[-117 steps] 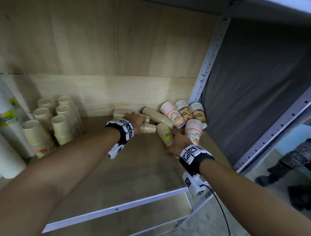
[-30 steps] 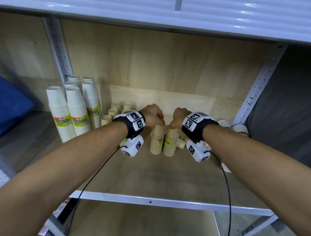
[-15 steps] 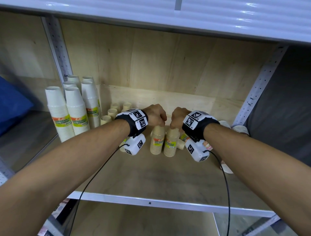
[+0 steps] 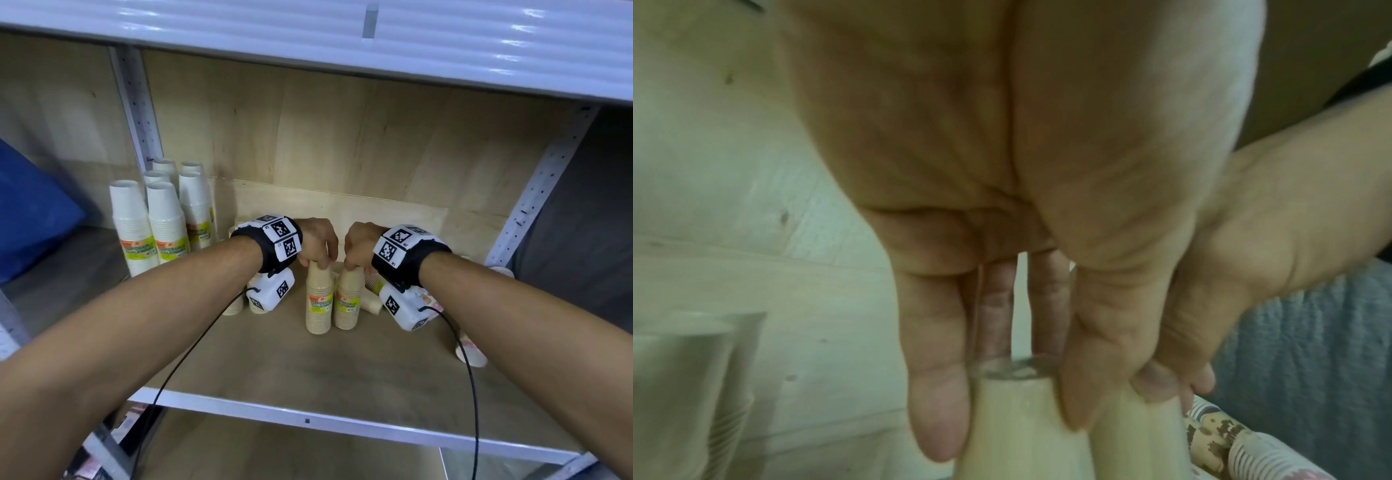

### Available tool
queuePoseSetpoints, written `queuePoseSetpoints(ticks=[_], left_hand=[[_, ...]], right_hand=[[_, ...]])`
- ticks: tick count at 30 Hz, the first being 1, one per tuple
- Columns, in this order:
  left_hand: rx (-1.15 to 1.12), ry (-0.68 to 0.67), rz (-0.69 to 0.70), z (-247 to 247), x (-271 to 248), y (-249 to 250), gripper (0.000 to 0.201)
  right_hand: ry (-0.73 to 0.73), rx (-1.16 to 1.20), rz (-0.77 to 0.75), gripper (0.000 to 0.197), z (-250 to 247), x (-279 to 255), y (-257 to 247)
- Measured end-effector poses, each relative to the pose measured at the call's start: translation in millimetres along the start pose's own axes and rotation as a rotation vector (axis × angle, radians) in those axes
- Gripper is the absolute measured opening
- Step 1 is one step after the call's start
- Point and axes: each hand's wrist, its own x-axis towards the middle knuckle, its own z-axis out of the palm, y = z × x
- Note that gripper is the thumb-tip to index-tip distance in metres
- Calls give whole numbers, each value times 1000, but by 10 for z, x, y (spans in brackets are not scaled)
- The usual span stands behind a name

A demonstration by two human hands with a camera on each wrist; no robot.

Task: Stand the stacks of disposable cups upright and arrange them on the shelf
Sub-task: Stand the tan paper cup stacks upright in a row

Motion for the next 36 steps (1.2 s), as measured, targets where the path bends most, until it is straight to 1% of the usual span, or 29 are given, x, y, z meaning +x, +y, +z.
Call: queuePoseSetpoints(ticks=[1,3,6,9,12,15,17,20,24,29,36], left_hand=[[5,-8,-8,-10,-34,-14,35],[0,-22,-31,-27,-92,-56,34],[-16,-54,-76,-44,-190,-152,33],[-33,-51,-120,-74,-301,-295,27],[-39,-34,-158,-114,-449,-461,23],[-46,-11,-191,-152,-605,-612,19],[-35,31,-209,-177,-699,-711,19],[-43,56,-236,-202,-805,-844,27],[-52,75,-268,-223,-911,-994,28],[-14,93,-269,-240,-965,-1111,30],[-23,63,-280,-188,-986,-1251,32]], right_hand=[[-17,3,-20,12,-14,10,-23],[-55,6,-58,11,-56,-17,-99],[-123,53,-109,20,-61,-31,-238],[-192,143,-151,19,-35,-37,-409],[-217,169,-182,21,-22,-52,-594],[-213,219,-212,22,21,-36,-763],[-181,230,-235,20,52,-25,-869],[-144,244,-270,18,85,-10,-999],[-119,247,-308,13,102,23,-1125],[-105,220,-335,23,127,77,-1248],[-121,196,-339,26,182,83,-1366]])
